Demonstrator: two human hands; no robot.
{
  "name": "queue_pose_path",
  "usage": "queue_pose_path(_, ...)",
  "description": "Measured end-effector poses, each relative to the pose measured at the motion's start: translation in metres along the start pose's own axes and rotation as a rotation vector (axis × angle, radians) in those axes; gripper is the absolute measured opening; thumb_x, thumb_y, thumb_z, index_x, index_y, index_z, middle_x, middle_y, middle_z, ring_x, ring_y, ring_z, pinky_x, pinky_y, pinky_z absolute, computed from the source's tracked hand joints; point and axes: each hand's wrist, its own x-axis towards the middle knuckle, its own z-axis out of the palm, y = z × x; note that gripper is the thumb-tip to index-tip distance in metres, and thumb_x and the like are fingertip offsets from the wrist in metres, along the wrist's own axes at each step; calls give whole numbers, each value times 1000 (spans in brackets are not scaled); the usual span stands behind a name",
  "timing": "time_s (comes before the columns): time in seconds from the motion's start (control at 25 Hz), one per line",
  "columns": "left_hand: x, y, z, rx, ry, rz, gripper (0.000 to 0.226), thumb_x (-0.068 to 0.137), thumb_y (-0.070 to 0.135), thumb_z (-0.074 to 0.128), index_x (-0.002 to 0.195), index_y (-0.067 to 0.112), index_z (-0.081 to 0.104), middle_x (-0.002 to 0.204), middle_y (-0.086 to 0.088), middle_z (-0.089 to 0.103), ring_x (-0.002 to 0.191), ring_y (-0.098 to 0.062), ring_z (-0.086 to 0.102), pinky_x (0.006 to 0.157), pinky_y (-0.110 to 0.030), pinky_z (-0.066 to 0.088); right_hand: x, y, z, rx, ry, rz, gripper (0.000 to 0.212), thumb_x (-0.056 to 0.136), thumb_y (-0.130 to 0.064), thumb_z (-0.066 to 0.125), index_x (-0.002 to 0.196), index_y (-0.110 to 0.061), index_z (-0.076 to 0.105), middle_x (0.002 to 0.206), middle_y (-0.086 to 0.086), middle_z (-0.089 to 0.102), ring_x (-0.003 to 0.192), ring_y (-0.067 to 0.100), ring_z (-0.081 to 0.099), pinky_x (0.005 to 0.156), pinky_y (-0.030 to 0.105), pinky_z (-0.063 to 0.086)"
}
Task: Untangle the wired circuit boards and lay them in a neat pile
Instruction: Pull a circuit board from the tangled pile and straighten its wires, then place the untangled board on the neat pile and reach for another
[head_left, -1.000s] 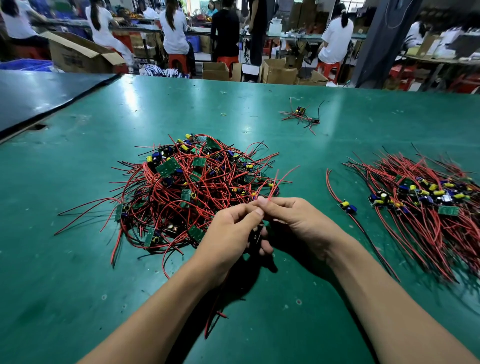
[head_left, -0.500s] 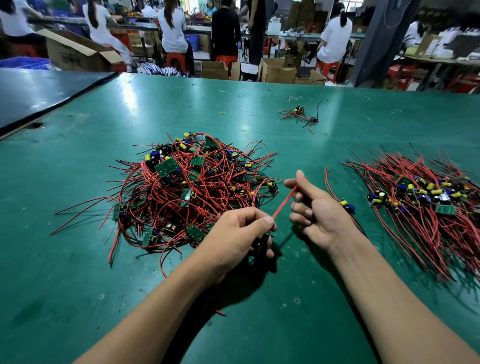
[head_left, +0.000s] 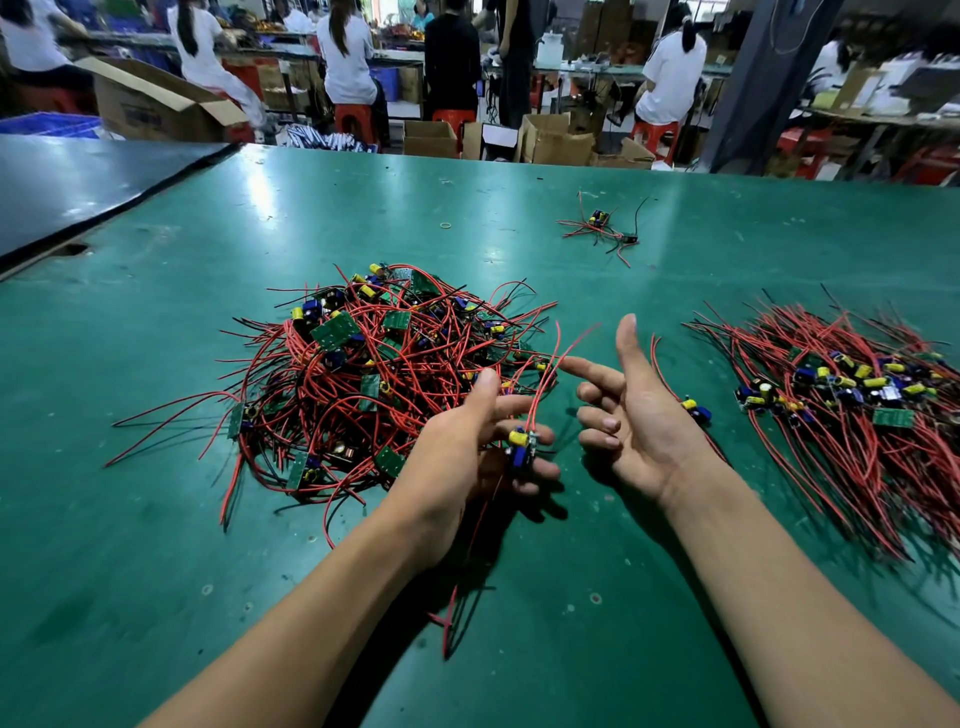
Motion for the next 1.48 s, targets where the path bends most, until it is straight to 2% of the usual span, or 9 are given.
queue_pose_path(0.12, 3, 3, -4, -82, -39, -42, 70, 96, 62, 20, 126, 11, 56, 109, -14, 72, 79, -27, 72, 67, -34, 57, 1, 3, 1, -27, 2, -22, 72, 72, -75, 58, 103, -11, 69, 64, -6, 40, 39, 3, 23, 32, 15, 19)
queue_pose_path(0.28, 5, 2, -7, -104, -57, -29, 78, 93, 70, 13, 131, 13, 52, 111, -14, 72, 86, -30, 73, 75, -40, 59, -1, 4, 3, -140, -14, -67, 70, 66, -71, 68, 104, -13, 64, 63, -7, 39, 41, 4, 26, 34, 17, 21)
queue_pose_path(0.4, 6, 0, -7, -140, -66, -19, 76, 91, 73, 15, 133, 19, 51, 112, -12, 72, 86, -28, 73, 77, -39, 58, -8, 11, 7, -444, -71, -159, 68, 59, -71, 81, 95, -19, 56, 64, -7, 45, 44, 6, 37, 37, 20, 30)
queue_pose_path(0.56, 9, -4, -7, -128, -67, -33, 74, 90, 74, 16, 138, 26, 46, 117, -8, 71, 102, -29, 66, 96, -43, 48, -13, 17, 10, -902, -110, -402, 44, 68, -40, 90, 99, -26, 62, 70, -11, 59, 55, -1, 52, 50, 15, 44)
queue_pose_path(0.84, 8, -6, -3, -148, -32, -36, 68, 93, 67, 24, 137, 23, 50, 133, -9, 61, 114, -23, 65, 105, -45, 45, -10, 5, 4, -719, -22, -462, 21, 81, -1, 75, 94, -17, 70, 81, 2, 70, 70, 11, 64, 61, 28, 53)
queue_pose_path(1.0, 5, -4, 0, -73, -14, -51, 63, 97, 60, 23, 138, 21, 50, 137, -11, 57, 115, -22, 64, 102, -41, 48, 0, -11, -14, -708, 219, -559, 17, 79, -4, 74, 86, -19, 70, 78, 2, 72, 72, 13, 65, 67, 25, 50)
queue_pose_path(1.12, 4, -3, 1, -62, 1, -54, 63, 98, 57, 22, 134, 15, 53, 134, -12, 59, 114, -24, 65, 100, -41, 50, 4, -17, -31, -952, 390, -585, 18, 76, -5, 73, 85, -21, 72, 74, -4, 69, 68, 12, 62, 65, 15, 46)
queue_pose_path(1.28, 3, -3, 0, -62, 13, -50, 62, 99, 55, 23, 129, 12, 57, 130, -12, 62, 112, -25, 66, 98, -41, 51, 5, -12, -39, -1502, 397, -463, 24, 80, -12, 69, 101, -22, 75, 100, 5, 71, 98, 27, 63, 88, 32, 51)
queue_pose_path(1.48, 4, -4, 2, -59, 14, -52, 65, 99, 55, 21, 129, 9, 57, 128, -10, 64, 112, -25, 66, 97, -40, 51, 5, 17, -8, -1328, 155, -641, 8, 86, -19, 71, 92, -20, 76, 96, 4, 65, 92, 21, 62, 86, 29, 47)
